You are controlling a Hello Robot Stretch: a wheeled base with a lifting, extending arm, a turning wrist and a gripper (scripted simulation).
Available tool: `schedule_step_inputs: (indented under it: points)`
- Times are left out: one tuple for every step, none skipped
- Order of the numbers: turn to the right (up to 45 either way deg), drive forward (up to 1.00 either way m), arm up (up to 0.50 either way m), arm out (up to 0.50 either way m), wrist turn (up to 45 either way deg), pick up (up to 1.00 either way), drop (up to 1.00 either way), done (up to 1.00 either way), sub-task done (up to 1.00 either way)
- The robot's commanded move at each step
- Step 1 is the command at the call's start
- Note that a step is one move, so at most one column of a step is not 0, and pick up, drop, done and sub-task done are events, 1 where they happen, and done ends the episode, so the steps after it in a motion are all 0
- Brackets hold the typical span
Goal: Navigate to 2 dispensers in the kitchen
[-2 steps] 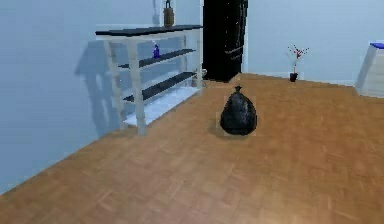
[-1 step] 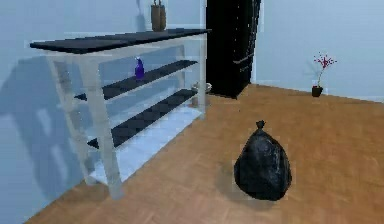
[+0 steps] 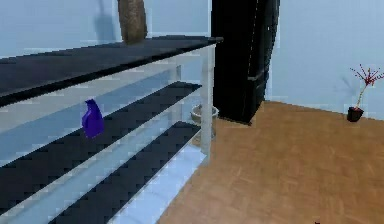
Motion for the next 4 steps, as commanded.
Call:
schedule_step_inputs:
  points:
    - [-9.0,0.00,0.00,0.00,0.0,0.00,0.00,0.00,0.00]
    - [0.0,0.15,0.00,0.00,0.0,0.00,0.00,0.00,0.00]
    - [-18.0,0.00,0.00,0.00,0.0,0.00,0.00,0.00,0.00]
    - [0.0,0.00,0.00,0.00,0.0,0.00,0.00,0.00,1.00]
